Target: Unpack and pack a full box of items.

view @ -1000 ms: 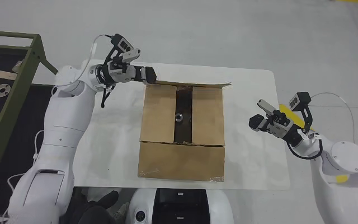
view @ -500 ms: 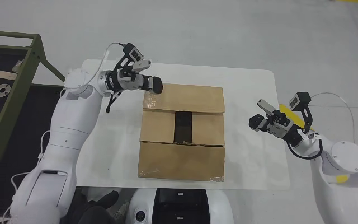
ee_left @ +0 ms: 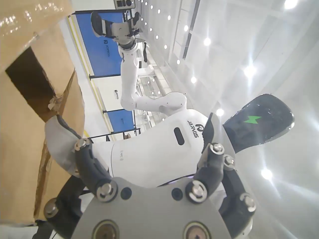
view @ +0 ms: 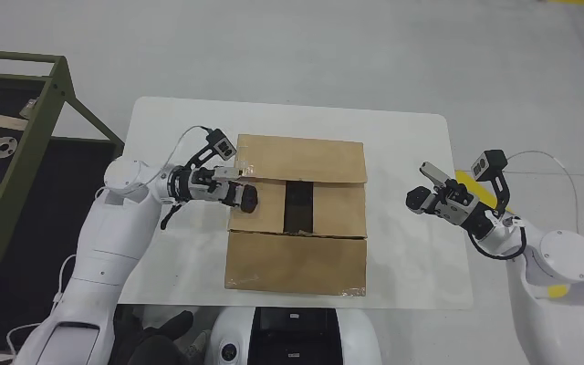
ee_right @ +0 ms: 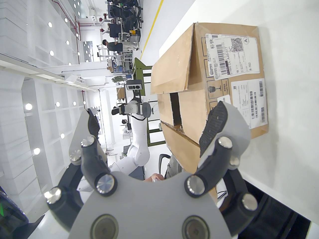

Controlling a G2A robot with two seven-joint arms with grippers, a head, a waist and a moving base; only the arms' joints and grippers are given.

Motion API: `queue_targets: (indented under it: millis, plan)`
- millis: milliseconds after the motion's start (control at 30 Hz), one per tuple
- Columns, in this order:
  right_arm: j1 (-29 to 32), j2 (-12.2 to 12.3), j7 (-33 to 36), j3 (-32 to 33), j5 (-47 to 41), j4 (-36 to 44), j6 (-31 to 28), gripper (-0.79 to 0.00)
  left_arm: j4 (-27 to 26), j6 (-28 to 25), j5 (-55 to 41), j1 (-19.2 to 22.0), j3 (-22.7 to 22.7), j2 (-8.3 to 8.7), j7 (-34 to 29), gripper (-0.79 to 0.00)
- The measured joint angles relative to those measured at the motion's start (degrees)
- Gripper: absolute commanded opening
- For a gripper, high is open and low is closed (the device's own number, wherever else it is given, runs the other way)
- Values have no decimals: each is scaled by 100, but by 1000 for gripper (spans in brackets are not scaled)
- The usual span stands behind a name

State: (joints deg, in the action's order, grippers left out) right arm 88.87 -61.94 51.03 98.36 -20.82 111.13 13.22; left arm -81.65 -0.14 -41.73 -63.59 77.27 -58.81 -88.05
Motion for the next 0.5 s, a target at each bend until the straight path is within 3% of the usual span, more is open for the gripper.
queue_targets:
  millis: [200, 500]
  plan:
    - [0, 0, 0, 0, 0, 0, 0, 0, 106, 4, 177, -138, -29, 69, 6, 0]
    - [0, 0, 0, 0, 0, 0, 0, 0, 805, -118, 138, 171, -213, 27, 326, 0]
